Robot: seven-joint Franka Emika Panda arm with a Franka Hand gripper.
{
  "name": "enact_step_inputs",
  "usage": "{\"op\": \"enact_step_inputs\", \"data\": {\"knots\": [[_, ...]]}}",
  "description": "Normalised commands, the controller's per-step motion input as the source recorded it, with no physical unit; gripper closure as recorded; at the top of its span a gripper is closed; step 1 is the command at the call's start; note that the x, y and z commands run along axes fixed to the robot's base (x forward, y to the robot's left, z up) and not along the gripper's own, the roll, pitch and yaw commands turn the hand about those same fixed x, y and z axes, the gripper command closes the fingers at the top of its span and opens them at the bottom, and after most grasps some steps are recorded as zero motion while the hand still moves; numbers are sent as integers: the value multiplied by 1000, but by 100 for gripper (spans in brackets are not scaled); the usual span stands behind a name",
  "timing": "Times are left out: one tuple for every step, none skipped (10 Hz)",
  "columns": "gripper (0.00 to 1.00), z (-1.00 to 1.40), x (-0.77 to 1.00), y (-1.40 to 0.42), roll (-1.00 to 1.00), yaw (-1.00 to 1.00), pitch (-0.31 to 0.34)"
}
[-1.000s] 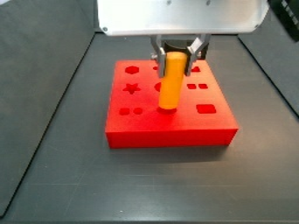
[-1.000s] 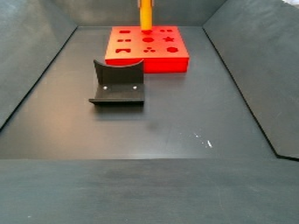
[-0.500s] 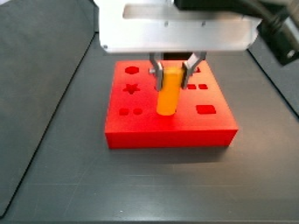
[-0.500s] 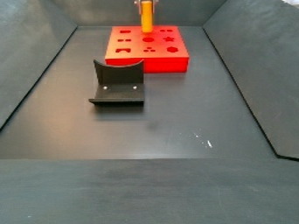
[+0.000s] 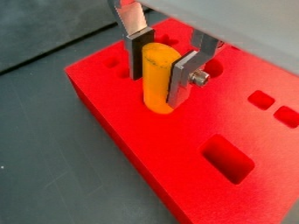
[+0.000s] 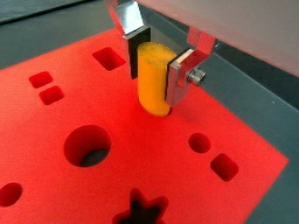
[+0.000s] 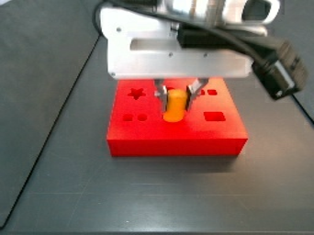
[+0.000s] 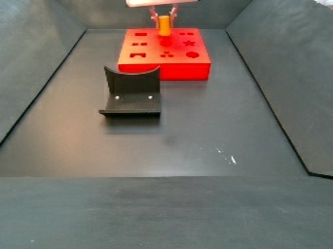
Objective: Insert the oval object.
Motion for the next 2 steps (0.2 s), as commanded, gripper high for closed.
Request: {"op": "enact_step_inputs", "data": {"knots": [[100,0,0,0,3,0,4],[100,0,0,0,0,0,0]]}}
